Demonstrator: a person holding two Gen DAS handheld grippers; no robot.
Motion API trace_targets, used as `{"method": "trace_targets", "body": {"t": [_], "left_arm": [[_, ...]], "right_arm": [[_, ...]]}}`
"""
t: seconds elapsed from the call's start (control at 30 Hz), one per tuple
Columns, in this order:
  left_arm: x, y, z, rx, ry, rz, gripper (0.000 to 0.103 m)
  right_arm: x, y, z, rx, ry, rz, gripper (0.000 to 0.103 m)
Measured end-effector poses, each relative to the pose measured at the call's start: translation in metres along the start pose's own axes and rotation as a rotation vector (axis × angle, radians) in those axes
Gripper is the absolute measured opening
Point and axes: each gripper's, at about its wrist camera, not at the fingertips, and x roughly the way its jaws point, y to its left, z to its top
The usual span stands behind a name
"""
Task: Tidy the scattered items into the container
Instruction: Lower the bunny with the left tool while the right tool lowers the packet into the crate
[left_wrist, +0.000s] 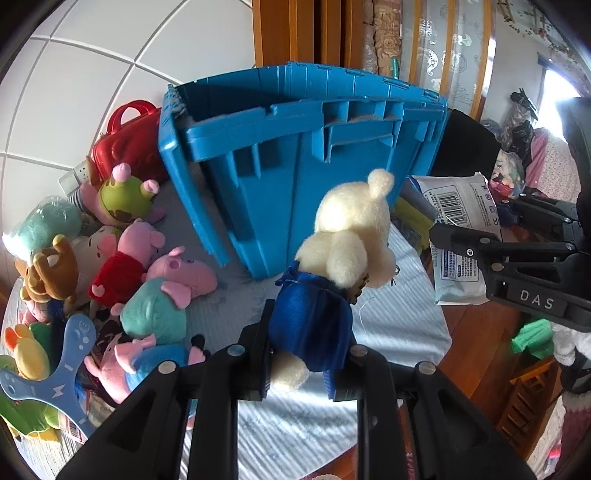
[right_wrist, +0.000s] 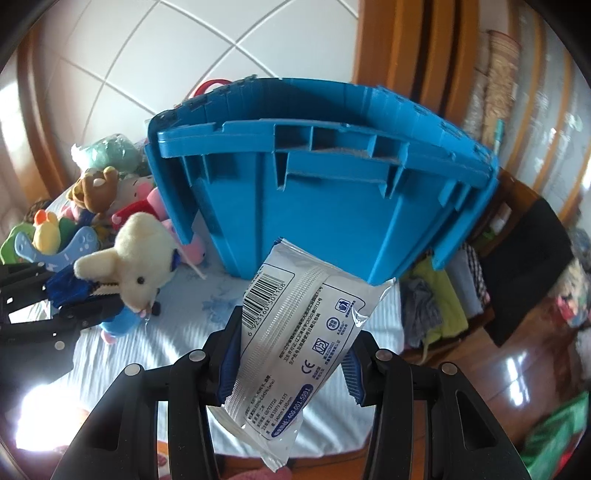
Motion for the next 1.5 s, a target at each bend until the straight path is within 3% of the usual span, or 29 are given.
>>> {"method": "trace_targets", "body": {"t": [0.27,0.47,0.7,1.13,1.33,1.5], "left_arm": [[-0.007,-0.049,0.071,-0.028,-0.091,-0.009,0.020],[-0.024,-0.051,0.137,-0.052,-0.140,0.025,0.021],[0.013,-0.032,0.206,-0.054,-0.068,0.084,0.021],[0.134,0.026,0.296,-0.077,0.165,0.082,0.020],[0.206,0.062,0.333,-0.135,0.318,0.104,0.020],[0.279,0.089,0.339,-0.190,0.480,0.128,0.020]], "right_arm": [[-0.015,-0.075,0.048,-0.118,-0.084,0.110,0.046],[-0.025,-0.128,0.095,-0.192,-0.130,0.127,0.046],[-0.002,-0.147,0.155,-0.232,-0.144,0.144,0.046],[0.116,-0.136,0.266,-0.272,0.078,0.214,0.046],[0.193,-0.138,0.318,-0.244,0.256,0.220,0.046],[0.266,-0.140,0.328,-0.202,0.436,0.208,0.046]]}}
